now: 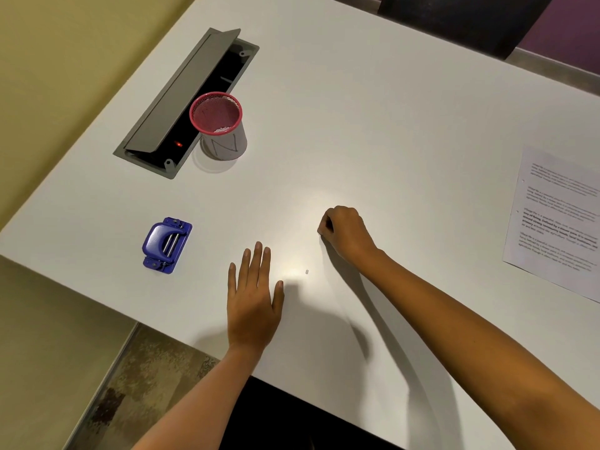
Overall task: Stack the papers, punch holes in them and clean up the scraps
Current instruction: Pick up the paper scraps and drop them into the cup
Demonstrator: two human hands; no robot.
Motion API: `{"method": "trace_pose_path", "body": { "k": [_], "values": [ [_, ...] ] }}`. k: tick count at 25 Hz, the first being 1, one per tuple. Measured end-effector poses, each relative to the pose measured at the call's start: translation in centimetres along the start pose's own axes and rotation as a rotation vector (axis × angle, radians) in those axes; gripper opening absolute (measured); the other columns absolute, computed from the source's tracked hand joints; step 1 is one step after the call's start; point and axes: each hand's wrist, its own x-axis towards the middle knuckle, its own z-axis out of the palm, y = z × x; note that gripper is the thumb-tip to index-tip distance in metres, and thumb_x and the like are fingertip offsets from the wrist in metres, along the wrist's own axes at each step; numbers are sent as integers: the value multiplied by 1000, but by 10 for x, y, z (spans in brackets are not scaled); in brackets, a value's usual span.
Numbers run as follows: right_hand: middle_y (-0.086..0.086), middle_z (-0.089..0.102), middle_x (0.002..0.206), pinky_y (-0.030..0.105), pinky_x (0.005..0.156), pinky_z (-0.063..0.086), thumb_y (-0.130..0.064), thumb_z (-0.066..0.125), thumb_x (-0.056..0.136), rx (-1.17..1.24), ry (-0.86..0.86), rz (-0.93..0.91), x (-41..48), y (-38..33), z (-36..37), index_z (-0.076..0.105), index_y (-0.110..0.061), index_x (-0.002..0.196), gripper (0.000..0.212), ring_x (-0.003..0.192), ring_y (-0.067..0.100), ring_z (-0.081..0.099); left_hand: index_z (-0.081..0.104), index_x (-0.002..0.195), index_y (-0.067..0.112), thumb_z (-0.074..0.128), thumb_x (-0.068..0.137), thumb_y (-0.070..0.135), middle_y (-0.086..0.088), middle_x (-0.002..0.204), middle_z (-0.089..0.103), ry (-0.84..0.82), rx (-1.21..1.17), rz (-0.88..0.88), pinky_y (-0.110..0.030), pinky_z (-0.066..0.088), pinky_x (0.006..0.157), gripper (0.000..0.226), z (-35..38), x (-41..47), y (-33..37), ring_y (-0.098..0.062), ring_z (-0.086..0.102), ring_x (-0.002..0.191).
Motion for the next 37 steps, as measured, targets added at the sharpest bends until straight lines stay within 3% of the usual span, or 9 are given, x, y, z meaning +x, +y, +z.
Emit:
{"method": "trace_pose_path", "body": {
  "k": [7, 12, 16, 20, 25, 29, 33, 35, 37],
  "values": [
    [25, 67, 89, 41, 68, 51, 1, 51, 89, 477, 153, 245, -21, 12, -4, 51, 5, 87, 4, 74, 31, 63, 22, 154, 13, 30, 102, 38, -5, 162, 22, 6, 0, -2, -47, 19, 122, 58, 0, 0, 0, -22, 17, 151],
    [13, 70, 80, 18, 53, 48, 3, 51, 84, 817, 184, 469, -32, 21, -7, 62, -1, 93, 15, 63, 18, 65, 23, 154, 13, 30, 102, 37, -5, 162, 22, 11, -5, 2, -47, 19, 122, 58, 1, 0, 0, -22, 17, 151],
    [-4, 68, 74, 17, 62, 47, -6, 55, 84, 586, 188, 357, -28, 12, 4, 72, -11, 85, 17, 64, 11, 59, 23, 154, 12, 31, 102, 37, -5, 162, 22, 12, 0, 2, -48, 20, 122, 58, 1, 0, -1, -22, 17, 151],
    [1, 67, 72, 9, 62, 38, -5, 67, 79, 366, 240, 150, -18, 3, 10, 70, -5, 74, 5, 69, 10, 55, 24, 154, 13, 33, 102, 37, -5, 162, 22, 14, 1, 2, -48, 20, 122, 58, 1, 0, -1, -22, 17, 151],
    [7, 69, 78, 31, 68, 51, -6, 69, 81, 141, 148, 75, -5, 0, 7, 71, -2, 74, 8, 72, 19, 62, 24, 154, 13, 35, 102, 36, -5, 162, 23, 20, -7, -2, -47, 20, 122, 58, 1, 0, 0, -22, 18, 151],
    [17, 70, 87, 36, 64, 52, -2, 62, 83, -79, 27, 101, 4, -8, 5, 66, 6, 80, 9, 77, 31, 65, 24, 154, 13, 34, 101, 36, -5, 162, 23, 19, 1, -1, -46, 19, 122, 58, 1, 0, 0, -22, 18, 151],
    [24, 59, 76, 30, 57, 33, 2, 61, 77, -86, -84, 174, 8, -12, 6, 53, 8, 69, 12, 65, 37, 54, 24, 154, 13, 34, 101, 36, -5, 162, 23, 12, 0, -7, -47, 19, 122, 58, 0, 0, 0, -23, 18, 151],
    [16, 44, 67, 29, 57, 29, 4, 60, 74, -16, -125, 185, 8, -11, 3, 44, -2, 62, 21, 60, 25, 40, 24, 154, 13, 33, 101, 37, -5, 162, 23, 6, 5, -10, -47, 20, 122, 58, 0, 0, 1, -22, 19, 151],
    [13, 48, 63, 24, 50, 33, 6, 56, 74, 162, -94, 203, 5, -6, -1, 45, -6, 59, 22, 54, 16, 41, 25, 154, 14, 31, 102, 38, -5, 162, 24, 2, 0, -15, -46, 19, 123, 58, 0, 0, 1, -23, 20, 151]
  ]
}}
